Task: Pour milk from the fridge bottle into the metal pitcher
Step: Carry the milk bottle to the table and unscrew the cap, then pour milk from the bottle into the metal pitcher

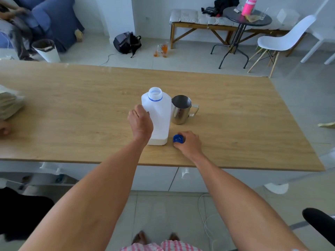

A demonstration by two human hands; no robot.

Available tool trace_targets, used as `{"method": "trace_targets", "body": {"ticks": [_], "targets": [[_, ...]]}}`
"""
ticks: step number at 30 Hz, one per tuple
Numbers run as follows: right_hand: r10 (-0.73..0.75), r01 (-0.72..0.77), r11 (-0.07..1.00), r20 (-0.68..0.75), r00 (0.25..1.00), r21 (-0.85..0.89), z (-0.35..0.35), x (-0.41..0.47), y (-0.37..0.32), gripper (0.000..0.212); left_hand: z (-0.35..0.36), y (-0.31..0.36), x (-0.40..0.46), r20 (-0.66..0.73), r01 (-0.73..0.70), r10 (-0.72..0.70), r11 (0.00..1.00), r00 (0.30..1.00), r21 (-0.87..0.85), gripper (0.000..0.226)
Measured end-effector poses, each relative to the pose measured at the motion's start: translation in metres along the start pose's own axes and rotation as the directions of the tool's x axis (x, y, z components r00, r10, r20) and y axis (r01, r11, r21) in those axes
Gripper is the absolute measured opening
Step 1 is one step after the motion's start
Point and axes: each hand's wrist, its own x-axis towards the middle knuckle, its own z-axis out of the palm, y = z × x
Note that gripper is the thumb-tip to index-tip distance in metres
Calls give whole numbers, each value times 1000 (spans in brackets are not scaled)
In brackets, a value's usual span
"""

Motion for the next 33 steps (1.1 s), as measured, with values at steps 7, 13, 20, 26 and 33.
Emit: {"method": "trace_targets", "body": {"ticks": [7, 13, 20, 26, 33], "targets": [[115, -5, 914, -245, 963, 407, -26, 26, -17, 8, -1, -1, 2, 0, -45, 45, 999, 999, 12, 22], [190, -63, 904, -265, 945, 423, -76, 85, -32, 40, -1, -7, 8, 26, -37, 37, 999, 999, 11, 21], [207, -187, 862, 11, 978, 471, -80, 97, -23, 22, 0, -13, 14, 42, -44, 43, 999, 998, 7, 21], [180, -162, 802, 26, 983, 574, -63, 69, -21, 22, -1, -6, 4, 65, 6, -1, 998, 998, -67, 45], [189, -171, 771, 35, 981, 614, -44, 49, -32, 19, -3, 5, 4, 104, -28, 33, 998, 994, -51, 57]]}}
